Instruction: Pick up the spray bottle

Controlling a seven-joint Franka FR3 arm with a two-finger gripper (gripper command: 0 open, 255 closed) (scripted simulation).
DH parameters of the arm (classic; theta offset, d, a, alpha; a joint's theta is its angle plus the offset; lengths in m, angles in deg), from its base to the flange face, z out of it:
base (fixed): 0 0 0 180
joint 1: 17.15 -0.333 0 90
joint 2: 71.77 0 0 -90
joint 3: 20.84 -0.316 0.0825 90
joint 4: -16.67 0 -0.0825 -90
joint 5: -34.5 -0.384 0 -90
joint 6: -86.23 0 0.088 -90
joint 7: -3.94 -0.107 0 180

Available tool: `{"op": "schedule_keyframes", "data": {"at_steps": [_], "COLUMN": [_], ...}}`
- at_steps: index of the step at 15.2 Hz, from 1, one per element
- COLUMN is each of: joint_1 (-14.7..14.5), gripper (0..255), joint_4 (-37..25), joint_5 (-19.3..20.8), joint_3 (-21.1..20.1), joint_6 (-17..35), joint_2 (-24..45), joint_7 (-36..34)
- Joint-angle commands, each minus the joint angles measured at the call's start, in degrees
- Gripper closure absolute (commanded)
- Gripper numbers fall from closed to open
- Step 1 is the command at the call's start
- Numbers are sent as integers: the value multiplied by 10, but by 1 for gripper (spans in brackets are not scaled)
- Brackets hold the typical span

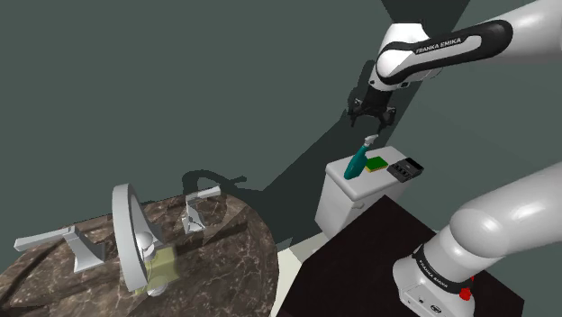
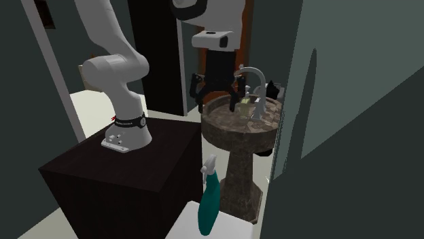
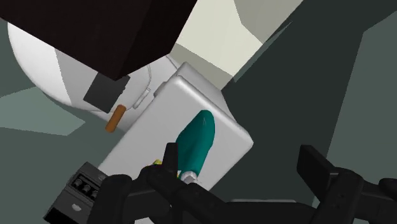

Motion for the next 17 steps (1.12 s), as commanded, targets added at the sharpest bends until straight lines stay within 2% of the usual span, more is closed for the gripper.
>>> {"op": "schedule_keyframes", "data": {"at_steps": [1, 7, 17], "joint_1": [15, 54, 58], "gripper": [0, 0, 0], "joint_4": [-8, -30, -12], "joint_5": [9, 33, 37], "joint_3": [6, 29, 33], "joint_6": [25, 92, 155], "joint_2": [34, 124, 170], "joint_7": [-36, -141, -155]}}
